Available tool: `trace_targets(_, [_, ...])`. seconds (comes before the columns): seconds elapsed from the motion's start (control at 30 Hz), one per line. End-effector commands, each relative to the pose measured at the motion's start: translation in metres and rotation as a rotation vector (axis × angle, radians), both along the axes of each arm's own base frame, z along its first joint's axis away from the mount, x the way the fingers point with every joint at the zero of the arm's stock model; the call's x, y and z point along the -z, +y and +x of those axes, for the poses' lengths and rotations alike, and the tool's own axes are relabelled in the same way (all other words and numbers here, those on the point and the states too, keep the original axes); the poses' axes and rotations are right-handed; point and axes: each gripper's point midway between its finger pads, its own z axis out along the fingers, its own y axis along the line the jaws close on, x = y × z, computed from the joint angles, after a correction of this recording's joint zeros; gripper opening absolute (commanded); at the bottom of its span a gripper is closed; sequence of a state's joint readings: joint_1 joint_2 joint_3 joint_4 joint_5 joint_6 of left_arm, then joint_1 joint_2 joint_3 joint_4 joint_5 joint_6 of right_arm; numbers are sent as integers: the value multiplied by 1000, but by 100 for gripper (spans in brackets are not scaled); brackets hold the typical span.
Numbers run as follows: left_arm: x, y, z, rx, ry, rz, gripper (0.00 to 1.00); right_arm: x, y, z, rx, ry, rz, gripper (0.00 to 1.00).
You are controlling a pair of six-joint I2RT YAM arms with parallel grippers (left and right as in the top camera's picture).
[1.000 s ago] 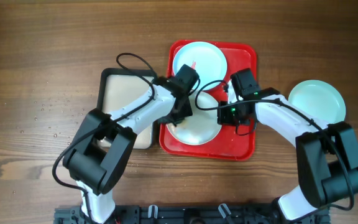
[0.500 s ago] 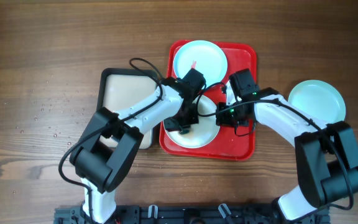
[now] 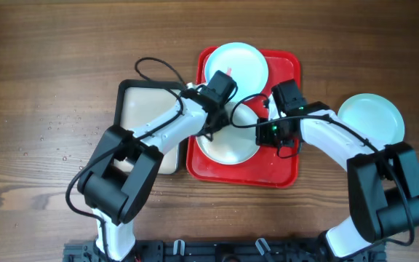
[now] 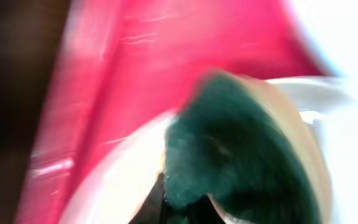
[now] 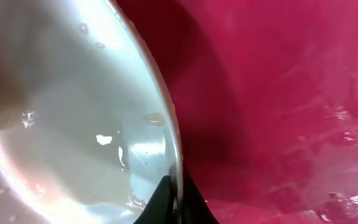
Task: Clean dirty plates on tray and stack at the side
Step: 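Scrub the white plate with the sponge in the left gripper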
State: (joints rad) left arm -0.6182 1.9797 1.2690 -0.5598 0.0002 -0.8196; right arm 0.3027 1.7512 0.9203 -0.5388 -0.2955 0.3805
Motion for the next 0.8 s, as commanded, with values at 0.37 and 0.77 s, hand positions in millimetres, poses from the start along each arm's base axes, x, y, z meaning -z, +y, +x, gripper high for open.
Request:
trace_targets(0.37, [53,-16,-82,130,269,0,4,20,-11,-15,-40,49,-82,4])
trace_targets(0.77, [-12,78,-46,-22,226,435,4,20,-12,-16,-40,50,-84,4])
